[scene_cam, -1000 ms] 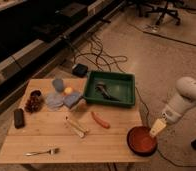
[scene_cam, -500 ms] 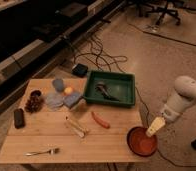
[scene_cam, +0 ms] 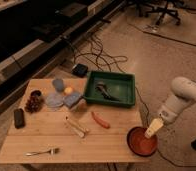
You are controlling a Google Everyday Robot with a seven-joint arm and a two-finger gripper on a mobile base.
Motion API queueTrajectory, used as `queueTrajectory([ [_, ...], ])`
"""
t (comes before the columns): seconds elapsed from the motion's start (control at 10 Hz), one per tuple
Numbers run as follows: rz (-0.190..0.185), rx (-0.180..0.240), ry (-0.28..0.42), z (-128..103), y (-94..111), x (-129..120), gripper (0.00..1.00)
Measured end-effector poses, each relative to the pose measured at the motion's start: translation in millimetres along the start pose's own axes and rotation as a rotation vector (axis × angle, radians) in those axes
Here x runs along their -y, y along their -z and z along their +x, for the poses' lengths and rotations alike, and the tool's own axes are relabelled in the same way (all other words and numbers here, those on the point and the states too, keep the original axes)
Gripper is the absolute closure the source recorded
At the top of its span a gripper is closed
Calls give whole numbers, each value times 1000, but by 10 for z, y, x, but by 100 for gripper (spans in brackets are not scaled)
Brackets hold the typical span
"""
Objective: Stack bowls into tray
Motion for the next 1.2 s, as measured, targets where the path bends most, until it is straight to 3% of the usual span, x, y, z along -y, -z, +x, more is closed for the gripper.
queueTrajectory([
  [0.6, -6, -14, 3, -75, -227, 171, 20],
  [1.0, -76, -34, -1, -133, -400, 181, 21],
  [1.2, -114, -30, -10, -112, -442, 190, 41],
])
